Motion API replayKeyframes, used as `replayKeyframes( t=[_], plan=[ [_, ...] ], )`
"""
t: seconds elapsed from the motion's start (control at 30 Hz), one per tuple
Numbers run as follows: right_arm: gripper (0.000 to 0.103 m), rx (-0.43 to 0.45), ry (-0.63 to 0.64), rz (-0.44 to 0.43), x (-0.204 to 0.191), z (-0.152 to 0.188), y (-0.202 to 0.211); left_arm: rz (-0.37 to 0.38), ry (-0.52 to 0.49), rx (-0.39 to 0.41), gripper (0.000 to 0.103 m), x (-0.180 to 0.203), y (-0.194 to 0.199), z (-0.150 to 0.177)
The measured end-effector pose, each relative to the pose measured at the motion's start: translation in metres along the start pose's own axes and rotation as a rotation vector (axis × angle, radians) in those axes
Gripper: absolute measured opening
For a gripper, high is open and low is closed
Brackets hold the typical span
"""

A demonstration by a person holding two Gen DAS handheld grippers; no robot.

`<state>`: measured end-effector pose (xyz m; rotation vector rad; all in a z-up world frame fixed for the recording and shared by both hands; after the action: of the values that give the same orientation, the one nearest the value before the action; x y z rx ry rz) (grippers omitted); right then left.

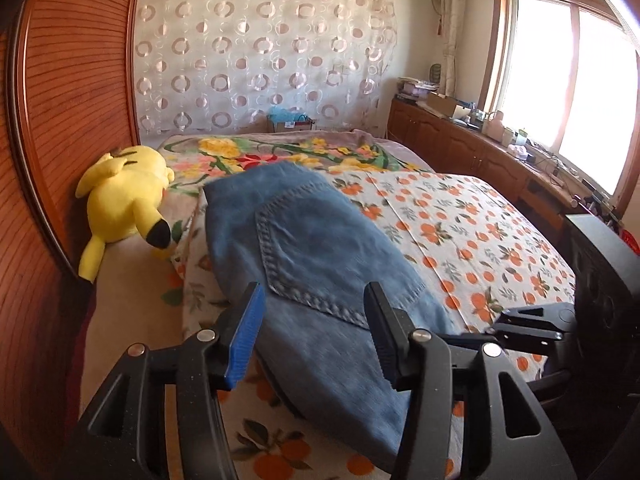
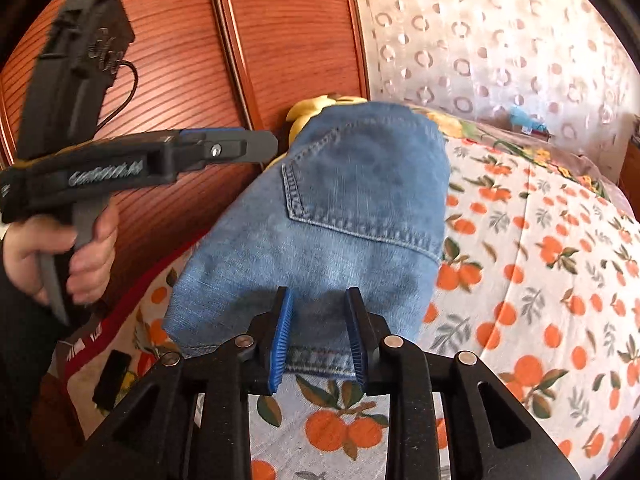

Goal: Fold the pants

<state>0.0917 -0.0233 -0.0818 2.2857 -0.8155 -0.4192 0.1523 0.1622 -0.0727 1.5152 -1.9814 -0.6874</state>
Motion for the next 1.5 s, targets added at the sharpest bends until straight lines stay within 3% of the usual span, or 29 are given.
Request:
replayKeyframes(
  t=[0.3,0.53,1.0,1.17,1.3,1.5],
  plan=[
    [0.032,0.023,-0.036,-0.01,0.01,0.003,0.001,-0.036,0.03,-0.055,0.053,0.001,-0.019,0.036],
    [0.032,0.028,-0.067,0.048,0.028,0.014,0.009,-0.065,0.022,-0.06,0.053,0.002,-0.023,0.044],
    [0.036,-0.014,-0.094,0.022,0.037,0.014,0.0,-0.062,0.045,-0.065,0.053,0.001,-0.021,0.044],
    [0.036,0.011,-0.069,0.033,0.052,-0.01,0.018,-0.083,0.048,-0.012,0.053,-0.007,-0.009,0.024],
    [0.047,0.006,0.018,0.057,0.061,-0.038,0.021,-0.087,0.069,-0.003,0.054,-0.02,-0.015,0.006],
    [0.053,-0.049,0.087,0.025,0.081,-0.08,-0.013,-0.062,0.123,-0.039,0.054,-0.04,-0.043,-0.013]
  ],
)
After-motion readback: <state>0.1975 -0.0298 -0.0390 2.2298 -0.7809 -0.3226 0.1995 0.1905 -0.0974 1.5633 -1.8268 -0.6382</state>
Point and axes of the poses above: each gripper's, at about its wrist camera, not at the fingertips, and y roughly against the way its jaws point, x to its right, z to its underside, the point moved 3 cm from there along -y, roughly the way its jaws point, and after that the axes turned 6 degrees about -x, right-handed, at the moved point
